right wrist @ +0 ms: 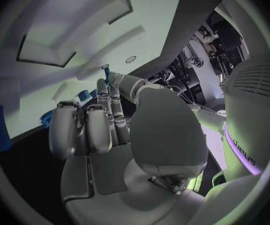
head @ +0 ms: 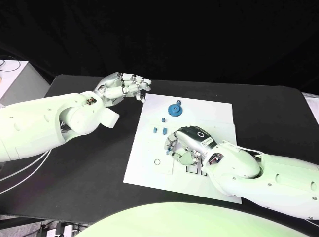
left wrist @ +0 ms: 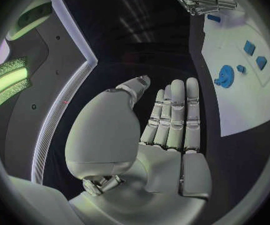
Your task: Assemble the parts on the task board
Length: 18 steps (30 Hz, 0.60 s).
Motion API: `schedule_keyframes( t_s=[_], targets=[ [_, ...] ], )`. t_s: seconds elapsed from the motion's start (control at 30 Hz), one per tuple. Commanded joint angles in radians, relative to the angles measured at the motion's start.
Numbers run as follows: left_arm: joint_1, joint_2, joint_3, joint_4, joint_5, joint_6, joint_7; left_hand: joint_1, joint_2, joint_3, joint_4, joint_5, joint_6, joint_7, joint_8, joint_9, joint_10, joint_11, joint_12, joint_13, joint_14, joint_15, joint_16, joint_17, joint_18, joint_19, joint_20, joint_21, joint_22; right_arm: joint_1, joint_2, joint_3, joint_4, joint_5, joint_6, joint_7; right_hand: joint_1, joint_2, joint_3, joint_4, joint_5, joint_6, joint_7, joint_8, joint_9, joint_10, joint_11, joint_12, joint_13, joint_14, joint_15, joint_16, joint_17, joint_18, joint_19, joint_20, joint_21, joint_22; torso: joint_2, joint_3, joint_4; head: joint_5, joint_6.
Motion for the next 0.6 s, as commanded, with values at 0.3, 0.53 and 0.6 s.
schedule_keyframes(
  t_s=[0.3,0.53,0.6],
  targets=[
    [-0.001,0.001,0.0,0.002,0.003,0.015,0.002,0.009,-0.002,-0.006,0.004,-0.001,-0.008,0.002,-0.004,-0.002,-0.008,0.002,0.001,0.001,-0.002,0.007,-0.004,-0.001,0.013,0.009,0.001,-0.007,-0.002,-0.005,0.007,0.0,-0.011,-0.028,0.002,-0.016,0.005,0.015,0.01,-0.009,0.005,0.001,0.002,0.002,0.002,0.054,-0.047,0.001,0.046,0.038,-0.006,-0.001,-0.001,-0.017,-0.002,-0.003,-0.002,0.0,-0.001,-0.0001,-0.0007,0.003,0.0],
    [-0.001,0.0,0.0,0.002,0.003,0.016,0.001,0.009,-0.002,-0.006,0.004,-0.001,-0.008,0.002,-0.004,-0.002,-0.008,0.002,0.001,0.001,-0.002,0.007,-0.004,-0.001,0.013,0.009,0.001,-0.007,-0.002,-0.01,0.014,-0.001,-0.019,-0.029,0.013,-0.016,0.005,0.015,0.011,-0.01,0.005,0.0,0.002,0.002,0.002,0.054,-0.047,0.001,0.046,0.038,-0.006,-0.001,-0.002,-0.016,-0.003,-0.002,-0.004,-0.001,-0.001,-0.0001,-0.0008,0.006,0.0],
    [-0.001,0.0,0.0,0.001,0.003,0.016,0.0,0.009,-0.002,-0.006,0.004,-0.001,-0.008,0.002,-0.004,-0.002,-0.008,0.002,0.001,0.001,-0.002,0.007,-0.004,-0.001,0.013,0.009,0.001,-0.007,-0.002,-0.011,0.016,-0.001,-0.02,-0.029,0.015,-0.016,0.005,0.015,0.011,-0.01,0.005,0.0,0.002,0.002,0.002,0.054,-0.047,0.001,0.046,0.038,-0.006,-0.001,-0.002,-0.016,-0.003,-0.002,-0.004,-0.001,-0.001,-0.0004,-0.0008,0.006,0.0]
  ],
)
